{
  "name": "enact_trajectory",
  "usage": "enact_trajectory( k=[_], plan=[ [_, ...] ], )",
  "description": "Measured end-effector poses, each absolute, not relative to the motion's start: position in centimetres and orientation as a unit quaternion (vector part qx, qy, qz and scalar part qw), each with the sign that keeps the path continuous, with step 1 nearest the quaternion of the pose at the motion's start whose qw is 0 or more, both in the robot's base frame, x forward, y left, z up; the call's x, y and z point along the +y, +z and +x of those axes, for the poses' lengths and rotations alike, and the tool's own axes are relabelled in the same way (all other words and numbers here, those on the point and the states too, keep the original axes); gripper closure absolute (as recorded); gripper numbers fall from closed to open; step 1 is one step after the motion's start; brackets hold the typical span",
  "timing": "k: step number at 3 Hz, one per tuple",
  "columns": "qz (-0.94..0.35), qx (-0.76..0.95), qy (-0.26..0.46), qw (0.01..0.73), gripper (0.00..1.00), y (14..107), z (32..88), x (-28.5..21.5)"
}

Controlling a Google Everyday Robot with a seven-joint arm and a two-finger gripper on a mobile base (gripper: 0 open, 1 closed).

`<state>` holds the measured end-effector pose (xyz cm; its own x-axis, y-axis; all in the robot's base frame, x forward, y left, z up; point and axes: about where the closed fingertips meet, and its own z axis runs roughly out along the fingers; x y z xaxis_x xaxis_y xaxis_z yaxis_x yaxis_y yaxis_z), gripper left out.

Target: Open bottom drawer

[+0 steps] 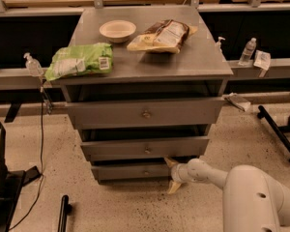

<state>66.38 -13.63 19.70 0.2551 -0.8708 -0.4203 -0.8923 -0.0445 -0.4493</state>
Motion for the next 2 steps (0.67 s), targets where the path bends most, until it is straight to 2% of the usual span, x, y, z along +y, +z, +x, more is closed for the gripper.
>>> enact_trajectory(
  k=[1,2],
  plan=[
    [-0.72,0.609,0.022,0.331,0.0,19.4,68.0,-13.7],
    [-0.71,0.617,0.035,0.338,0.15,18.4,68.5,-14.8]
  ],
)
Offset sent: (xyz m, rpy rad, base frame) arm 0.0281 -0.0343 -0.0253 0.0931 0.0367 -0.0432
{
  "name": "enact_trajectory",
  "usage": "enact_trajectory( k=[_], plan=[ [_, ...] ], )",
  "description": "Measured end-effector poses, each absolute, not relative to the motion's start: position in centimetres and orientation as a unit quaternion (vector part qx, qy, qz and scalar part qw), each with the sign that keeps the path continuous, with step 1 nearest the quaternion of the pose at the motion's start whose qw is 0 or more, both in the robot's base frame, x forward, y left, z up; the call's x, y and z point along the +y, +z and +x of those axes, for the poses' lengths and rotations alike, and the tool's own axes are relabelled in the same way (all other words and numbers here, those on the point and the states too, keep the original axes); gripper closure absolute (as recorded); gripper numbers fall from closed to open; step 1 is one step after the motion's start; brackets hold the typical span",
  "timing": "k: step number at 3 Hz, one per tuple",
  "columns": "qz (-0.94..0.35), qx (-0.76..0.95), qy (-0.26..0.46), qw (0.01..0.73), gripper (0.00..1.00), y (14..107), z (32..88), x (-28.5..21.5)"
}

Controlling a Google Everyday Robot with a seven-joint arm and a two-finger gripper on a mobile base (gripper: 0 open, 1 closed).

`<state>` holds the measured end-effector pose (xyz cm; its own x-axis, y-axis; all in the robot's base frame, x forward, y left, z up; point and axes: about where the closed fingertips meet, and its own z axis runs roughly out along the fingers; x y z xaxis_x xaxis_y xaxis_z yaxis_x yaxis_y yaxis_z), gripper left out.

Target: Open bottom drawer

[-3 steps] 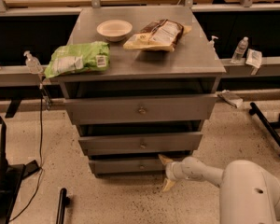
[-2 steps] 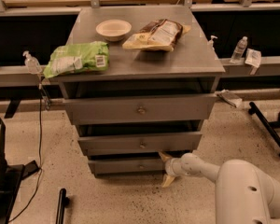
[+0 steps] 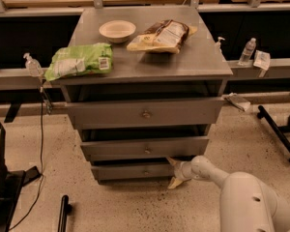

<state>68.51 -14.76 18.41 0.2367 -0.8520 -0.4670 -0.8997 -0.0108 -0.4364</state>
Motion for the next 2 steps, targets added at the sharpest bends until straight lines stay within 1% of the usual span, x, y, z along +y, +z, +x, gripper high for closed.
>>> enact_trajectory(
  k=[2],
  plan=[
    [-0.699,0.628,0.07,0.336,0.77,16.8,66.1,-17.4]
  ],
)
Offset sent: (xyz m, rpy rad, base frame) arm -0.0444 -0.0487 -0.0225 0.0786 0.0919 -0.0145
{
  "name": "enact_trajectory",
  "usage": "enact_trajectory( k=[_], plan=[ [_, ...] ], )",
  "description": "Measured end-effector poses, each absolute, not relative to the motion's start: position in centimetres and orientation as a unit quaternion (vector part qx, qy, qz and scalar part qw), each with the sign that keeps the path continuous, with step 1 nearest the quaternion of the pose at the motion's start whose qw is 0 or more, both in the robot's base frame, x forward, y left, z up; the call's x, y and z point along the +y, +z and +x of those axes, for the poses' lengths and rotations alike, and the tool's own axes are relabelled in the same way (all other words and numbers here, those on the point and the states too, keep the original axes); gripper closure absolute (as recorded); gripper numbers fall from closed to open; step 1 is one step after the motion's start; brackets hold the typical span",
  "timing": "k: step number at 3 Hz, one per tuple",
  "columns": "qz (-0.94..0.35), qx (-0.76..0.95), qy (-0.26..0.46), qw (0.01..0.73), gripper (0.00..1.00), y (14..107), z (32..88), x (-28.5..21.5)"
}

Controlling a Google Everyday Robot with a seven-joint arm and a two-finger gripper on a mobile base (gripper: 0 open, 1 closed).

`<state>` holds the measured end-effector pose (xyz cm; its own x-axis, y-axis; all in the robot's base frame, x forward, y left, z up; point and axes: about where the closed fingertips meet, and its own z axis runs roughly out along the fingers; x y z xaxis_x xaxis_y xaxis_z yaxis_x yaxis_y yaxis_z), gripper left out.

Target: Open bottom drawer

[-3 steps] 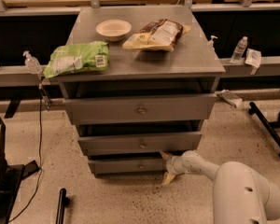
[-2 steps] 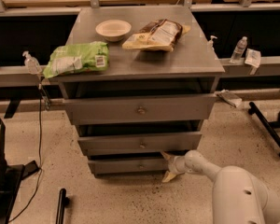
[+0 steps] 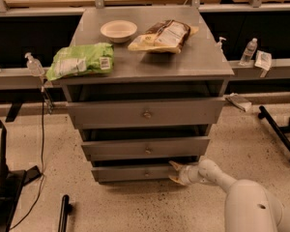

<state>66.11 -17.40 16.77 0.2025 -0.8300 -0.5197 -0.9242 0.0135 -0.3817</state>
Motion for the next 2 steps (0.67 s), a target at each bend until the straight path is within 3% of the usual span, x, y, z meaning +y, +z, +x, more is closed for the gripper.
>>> enact_trajectory(
  k=[1,2],
  plan=[
    [-0.699,0.628,0.07,0.336,1.0,17.17,66.1,-17.4],
    [-0.699,0.627,0.07,0.336,1.0,17.25,66.1,-17.4]
  ],
)
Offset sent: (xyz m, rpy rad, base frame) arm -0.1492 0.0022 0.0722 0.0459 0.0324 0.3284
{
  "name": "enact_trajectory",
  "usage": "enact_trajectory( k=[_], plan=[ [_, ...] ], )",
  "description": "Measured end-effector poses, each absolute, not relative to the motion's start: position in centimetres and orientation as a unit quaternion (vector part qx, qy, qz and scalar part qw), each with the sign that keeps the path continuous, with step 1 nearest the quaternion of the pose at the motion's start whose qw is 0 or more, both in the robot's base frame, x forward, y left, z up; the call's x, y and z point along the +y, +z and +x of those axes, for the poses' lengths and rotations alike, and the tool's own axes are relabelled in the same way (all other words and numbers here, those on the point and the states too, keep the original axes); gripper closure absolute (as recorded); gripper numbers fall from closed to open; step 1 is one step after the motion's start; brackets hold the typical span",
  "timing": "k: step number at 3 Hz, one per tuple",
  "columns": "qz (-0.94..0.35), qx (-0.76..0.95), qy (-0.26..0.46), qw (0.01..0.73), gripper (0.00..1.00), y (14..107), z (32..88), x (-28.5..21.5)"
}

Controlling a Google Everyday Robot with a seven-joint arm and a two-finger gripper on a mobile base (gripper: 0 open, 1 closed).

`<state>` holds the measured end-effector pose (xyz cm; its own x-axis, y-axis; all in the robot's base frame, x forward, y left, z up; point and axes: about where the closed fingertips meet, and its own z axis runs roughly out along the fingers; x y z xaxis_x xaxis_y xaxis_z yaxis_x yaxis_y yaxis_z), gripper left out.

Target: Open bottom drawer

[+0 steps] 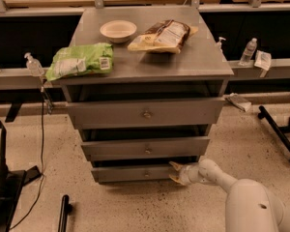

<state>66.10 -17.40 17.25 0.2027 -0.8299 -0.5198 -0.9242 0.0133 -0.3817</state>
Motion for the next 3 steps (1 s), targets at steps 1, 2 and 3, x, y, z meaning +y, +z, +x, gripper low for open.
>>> enact_trajectory(
  k=[1,2,3],
  plan=[
    [-0.699,0.627,0.07,0.336,1.0,17.27,66.1,-17.4],
    [-0.699,0.627,0.07,0.336,0.83,17.27,66.1,-17.4],
    [-0.699,0.627,0.07,0.336,0.59,17.28,66.09,-17.39]
  ],
)
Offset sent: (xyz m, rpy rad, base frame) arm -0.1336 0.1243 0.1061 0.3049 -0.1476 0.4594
